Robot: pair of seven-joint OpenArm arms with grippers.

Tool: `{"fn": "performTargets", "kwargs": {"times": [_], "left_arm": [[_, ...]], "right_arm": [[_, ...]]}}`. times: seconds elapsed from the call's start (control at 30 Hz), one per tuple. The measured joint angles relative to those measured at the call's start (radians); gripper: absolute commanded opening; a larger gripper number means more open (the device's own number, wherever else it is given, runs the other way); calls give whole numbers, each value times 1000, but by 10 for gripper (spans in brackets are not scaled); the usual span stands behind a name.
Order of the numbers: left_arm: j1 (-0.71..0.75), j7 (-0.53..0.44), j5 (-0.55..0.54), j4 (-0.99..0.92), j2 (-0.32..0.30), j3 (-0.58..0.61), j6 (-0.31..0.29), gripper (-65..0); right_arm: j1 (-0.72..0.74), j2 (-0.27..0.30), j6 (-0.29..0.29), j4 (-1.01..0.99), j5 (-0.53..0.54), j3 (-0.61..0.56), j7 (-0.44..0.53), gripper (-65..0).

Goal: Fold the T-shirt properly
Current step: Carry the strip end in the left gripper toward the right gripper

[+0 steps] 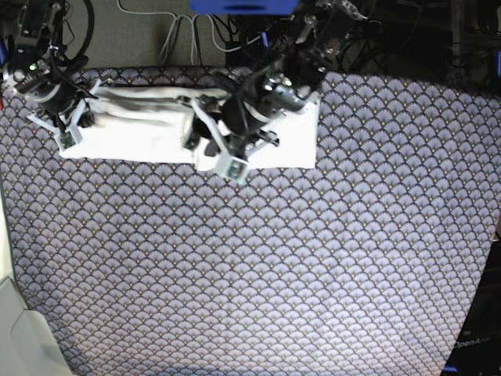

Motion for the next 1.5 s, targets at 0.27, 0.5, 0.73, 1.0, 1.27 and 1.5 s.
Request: {"fn": "performTargets", "kwargs": {"times": [0.27, 0.5, 0.73, 1.0, 1.27, 1.5], "left_arm": [[11, -19, -10, 150, -41, -93, -4, -430], [27, -5, -10, 2, -134, -123, -9, -625], [5, -5, -9, -122, -135, -125, -1, -502], [6, -9, -8, -119, -140, -127, -8, -436], [6, -8, -10, -119, -137, -127, -8, -436], [5, -8, -10, -119, -138, -127, -8, -436]], "right_arm": [[0, 0, 0, 0, 0, 0, 0, -650], [3, 0, 0, 2, 0, 1, -2, -650], [3, 0, 0, 3, 0, 3, -2, -650], [1, -3, 0, 63, -6, 16, -13, -650], [13, -5, 0, 176, 7, 83, -140, -650], [29, -14, 0, 175, 6, 82, -150, -642]]}}
